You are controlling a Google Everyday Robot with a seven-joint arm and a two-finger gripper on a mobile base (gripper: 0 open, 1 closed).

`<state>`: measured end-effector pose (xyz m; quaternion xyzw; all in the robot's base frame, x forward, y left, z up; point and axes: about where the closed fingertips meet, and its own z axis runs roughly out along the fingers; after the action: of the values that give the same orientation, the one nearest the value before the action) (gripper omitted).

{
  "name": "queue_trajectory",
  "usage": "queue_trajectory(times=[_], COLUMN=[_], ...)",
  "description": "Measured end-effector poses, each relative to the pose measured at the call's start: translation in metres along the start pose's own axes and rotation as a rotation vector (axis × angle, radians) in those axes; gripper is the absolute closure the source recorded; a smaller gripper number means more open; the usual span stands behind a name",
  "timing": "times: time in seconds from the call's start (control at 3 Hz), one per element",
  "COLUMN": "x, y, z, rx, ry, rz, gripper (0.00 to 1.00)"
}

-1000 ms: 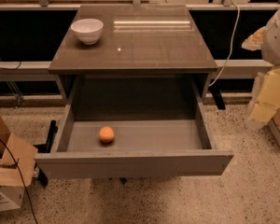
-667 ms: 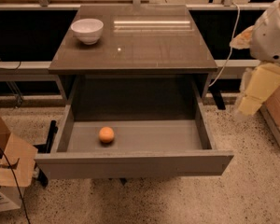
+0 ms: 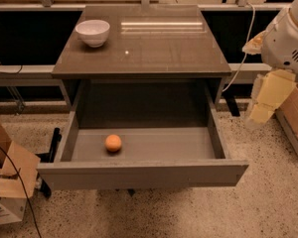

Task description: Pick orange from top drawer and place on counter

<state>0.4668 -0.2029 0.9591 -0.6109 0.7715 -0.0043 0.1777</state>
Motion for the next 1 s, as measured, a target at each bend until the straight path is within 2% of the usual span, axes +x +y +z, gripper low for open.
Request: queue_trajectory(times=[0.33, 0.67, 1.0], x=[-0.041, -0.085, -0.137], y=[-0.013, -0.023, -0.042], z=[0.058, 0.100, 0.139], rx=[-0.045, -0.084, -0.130], ry=[-0.137, -0.245, -0.375], rz=[-0.031, -0.084, -0.126], gripper=[0.00, 0.00, 0.00])
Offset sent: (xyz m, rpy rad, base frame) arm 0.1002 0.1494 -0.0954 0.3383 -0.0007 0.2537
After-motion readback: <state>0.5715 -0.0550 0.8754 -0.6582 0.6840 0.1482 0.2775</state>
